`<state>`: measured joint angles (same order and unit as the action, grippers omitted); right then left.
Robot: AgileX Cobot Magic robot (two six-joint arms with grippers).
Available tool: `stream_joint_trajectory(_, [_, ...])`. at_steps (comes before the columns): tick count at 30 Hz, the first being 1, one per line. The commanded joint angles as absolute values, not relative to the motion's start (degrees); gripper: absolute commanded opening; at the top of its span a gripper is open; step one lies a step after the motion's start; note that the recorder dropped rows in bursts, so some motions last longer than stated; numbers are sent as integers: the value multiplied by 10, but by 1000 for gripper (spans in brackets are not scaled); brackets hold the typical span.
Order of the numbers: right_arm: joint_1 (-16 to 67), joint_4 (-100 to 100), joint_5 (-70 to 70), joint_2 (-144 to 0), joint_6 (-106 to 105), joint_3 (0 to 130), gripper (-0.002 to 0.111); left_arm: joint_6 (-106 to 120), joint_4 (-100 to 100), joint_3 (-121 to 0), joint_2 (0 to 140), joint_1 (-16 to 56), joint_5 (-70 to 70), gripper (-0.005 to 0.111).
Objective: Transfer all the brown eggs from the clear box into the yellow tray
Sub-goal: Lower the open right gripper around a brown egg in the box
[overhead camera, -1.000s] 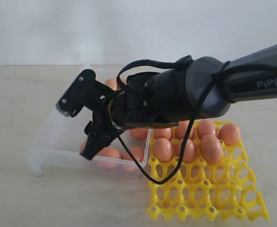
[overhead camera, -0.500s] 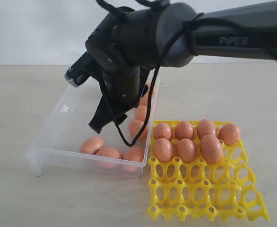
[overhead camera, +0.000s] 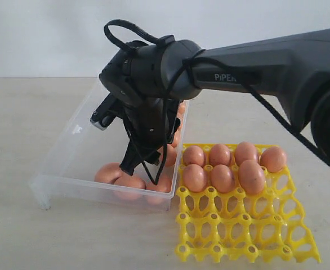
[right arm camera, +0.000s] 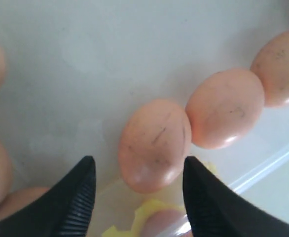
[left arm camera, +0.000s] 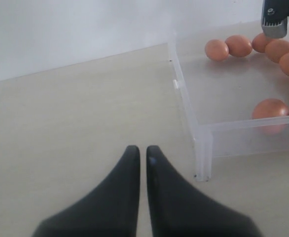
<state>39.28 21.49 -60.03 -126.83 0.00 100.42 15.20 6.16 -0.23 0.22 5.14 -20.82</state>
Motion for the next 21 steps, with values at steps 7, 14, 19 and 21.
stream_joint_trajectory(7, [377,198,-564,-1288,-5,1008,47,146,62,0,0,49,-206,4])
stream_joint_trajectory(14, [377,201,-558,-1311,0,1006,47,146,62,0,0,49,-206,4])
stream_joint_trajectory(19, [377,202,-557,-1325,0,1006,47,146,62,0,0,49,-206,4])
stream_joint_trajectory(21, [377,202,-557,-1325,0,1006,45,146,62,0,0,49,-206,4])
